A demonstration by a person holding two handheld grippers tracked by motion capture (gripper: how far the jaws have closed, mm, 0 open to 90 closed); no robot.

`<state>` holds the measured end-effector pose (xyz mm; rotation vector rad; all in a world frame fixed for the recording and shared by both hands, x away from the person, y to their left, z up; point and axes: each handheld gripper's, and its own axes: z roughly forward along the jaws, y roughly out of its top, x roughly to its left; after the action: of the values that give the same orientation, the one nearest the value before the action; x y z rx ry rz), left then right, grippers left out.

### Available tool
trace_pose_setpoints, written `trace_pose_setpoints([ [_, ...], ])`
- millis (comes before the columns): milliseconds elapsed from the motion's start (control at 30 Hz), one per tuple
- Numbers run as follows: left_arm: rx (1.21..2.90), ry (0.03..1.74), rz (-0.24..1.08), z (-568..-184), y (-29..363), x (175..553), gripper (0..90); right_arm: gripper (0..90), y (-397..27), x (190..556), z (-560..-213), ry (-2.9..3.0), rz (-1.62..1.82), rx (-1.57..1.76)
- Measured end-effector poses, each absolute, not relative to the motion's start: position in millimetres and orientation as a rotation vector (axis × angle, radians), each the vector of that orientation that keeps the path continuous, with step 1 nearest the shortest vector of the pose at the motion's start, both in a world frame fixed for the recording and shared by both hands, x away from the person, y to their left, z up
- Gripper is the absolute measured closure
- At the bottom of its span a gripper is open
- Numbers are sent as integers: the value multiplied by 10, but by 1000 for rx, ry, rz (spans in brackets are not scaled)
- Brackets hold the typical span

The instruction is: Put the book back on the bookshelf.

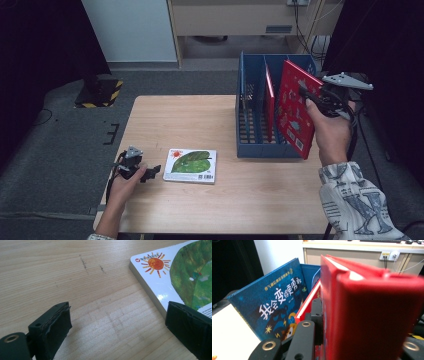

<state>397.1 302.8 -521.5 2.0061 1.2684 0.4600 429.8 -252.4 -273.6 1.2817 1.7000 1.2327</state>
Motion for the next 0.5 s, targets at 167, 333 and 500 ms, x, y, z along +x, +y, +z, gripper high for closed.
trace_pose_setpoints([
  [167,2012,1257,467,-5195,3019,3961,59,790,-2486,4378,-2752,1675,1236,1291],
  [333,2021,1252,463,-5202,3003,3968,59,791,-2472,4469,-2719,1656,1237,1307],
  [500,2017,1251,466,-5198,3005,3971,59,790,-2467,4567,-2707,1635,1222,1315],
])
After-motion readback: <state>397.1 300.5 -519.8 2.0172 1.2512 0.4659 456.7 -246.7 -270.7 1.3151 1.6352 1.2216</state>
